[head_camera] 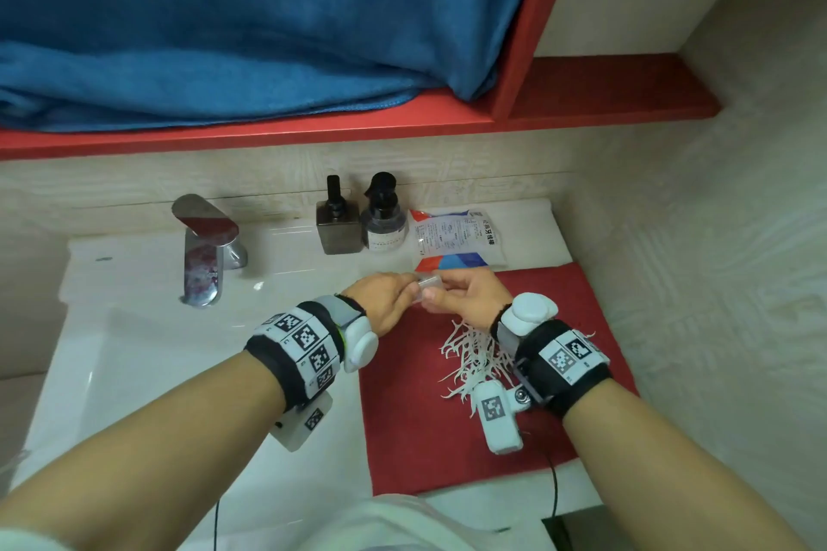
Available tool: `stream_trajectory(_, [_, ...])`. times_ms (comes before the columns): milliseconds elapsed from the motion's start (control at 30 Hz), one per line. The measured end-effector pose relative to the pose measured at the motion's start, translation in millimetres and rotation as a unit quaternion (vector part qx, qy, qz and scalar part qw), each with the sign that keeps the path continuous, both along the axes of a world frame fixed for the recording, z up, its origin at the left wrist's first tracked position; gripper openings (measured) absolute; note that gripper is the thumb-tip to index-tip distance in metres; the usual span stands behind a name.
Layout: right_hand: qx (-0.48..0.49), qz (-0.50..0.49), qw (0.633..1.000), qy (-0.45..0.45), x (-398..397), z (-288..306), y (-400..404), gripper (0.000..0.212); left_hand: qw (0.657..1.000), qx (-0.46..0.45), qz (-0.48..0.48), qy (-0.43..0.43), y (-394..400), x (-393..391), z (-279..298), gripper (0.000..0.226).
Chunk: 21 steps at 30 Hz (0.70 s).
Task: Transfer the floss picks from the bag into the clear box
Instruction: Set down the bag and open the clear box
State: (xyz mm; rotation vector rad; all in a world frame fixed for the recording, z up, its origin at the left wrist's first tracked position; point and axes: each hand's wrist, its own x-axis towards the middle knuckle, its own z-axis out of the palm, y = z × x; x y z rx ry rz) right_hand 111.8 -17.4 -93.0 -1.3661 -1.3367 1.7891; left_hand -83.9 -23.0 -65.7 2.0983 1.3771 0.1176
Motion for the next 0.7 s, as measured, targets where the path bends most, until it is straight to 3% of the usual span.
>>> stream_trajectory(333, [-0.023, 0.057, 0.997, -0.050, -7, -23, 17, 0.027, 0.999, -0.033, 0.013, -0.039, 4, -16, -37, 0.041])
stream_trajectory(700, [-0.057, 0.059, 0.995, -0.051, -10, -28, 24, 0.036, 0.996, -0.057, 0.016, -0.060, 8, -20, -55, 0.041])
